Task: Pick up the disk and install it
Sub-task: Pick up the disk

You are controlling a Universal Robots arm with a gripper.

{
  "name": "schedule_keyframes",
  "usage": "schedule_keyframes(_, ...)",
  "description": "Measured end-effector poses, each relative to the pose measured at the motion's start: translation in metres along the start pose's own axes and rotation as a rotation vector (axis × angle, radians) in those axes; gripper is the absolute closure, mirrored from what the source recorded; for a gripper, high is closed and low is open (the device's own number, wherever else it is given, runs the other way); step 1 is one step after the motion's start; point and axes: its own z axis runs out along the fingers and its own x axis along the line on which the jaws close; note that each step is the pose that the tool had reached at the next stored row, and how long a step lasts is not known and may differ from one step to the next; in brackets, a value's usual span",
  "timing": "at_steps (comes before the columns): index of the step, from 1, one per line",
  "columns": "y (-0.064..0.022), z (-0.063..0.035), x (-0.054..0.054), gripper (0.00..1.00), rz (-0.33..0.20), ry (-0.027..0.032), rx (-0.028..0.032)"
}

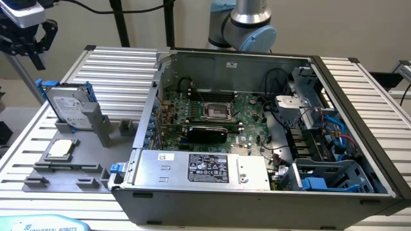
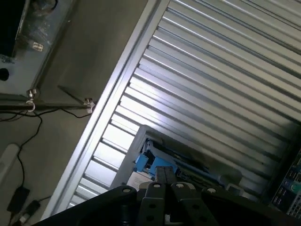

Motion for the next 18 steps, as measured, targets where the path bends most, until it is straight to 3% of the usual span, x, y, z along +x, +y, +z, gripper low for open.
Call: schedule_keyframes(18, 0.0, 0.0001, 0.0, 0.89, -0.328, 0.0117, 0.0027)
